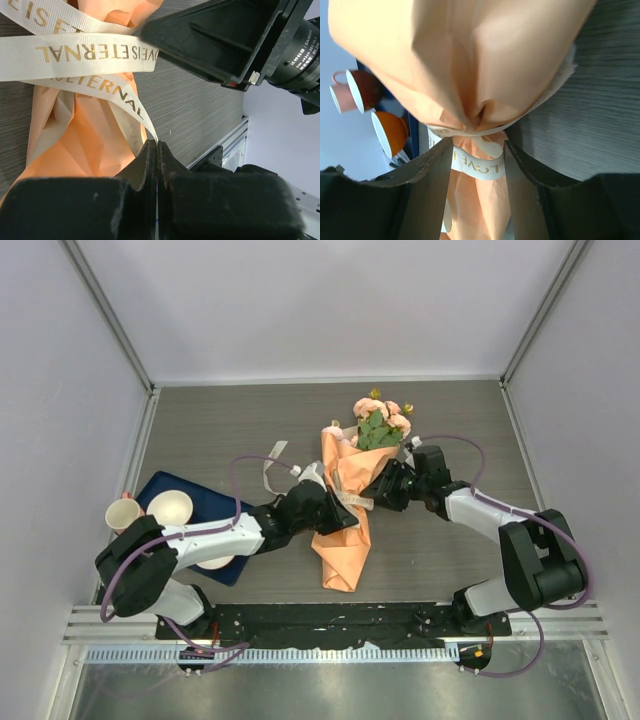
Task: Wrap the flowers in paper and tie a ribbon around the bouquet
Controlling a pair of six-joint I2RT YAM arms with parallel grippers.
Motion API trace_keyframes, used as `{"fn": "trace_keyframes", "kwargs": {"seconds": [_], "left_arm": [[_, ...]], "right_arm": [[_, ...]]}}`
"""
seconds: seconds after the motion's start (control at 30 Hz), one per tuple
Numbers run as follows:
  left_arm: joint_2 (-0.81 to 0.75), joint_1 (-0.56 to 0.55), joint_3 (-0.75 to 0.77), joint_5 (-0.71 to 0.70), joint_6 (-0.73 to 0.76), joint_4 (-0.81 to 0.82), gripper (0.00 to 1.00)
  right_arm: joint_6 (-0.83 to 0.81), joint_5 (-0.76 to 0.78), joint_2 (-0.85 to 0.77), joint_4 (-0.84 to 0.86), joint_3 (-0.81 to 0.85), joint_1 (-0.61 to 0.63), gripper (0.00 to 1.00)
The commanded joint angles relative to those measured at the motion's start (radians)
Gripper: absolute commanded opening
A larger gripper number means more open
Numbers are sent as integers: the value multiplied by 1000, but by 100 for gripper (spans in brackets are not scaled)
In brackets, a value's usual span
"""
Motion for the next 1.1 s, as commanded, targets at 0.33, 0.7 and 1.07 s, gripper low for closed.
{"fn": "trace_keyframes", "kwargs": {"seconds": [0.33,0.7,1.07], "left_arm": [[181,97,299,373,56,-249,0],[394,286,575,686,309,-577,0],[623,400,788,936,537,-772,0]], "right_arm": [[-224,392,-221,-315,168,77,61],[-376,404,-657,-172,-24,407,58],[-617,558,-125,-136,278,767,51]]}}
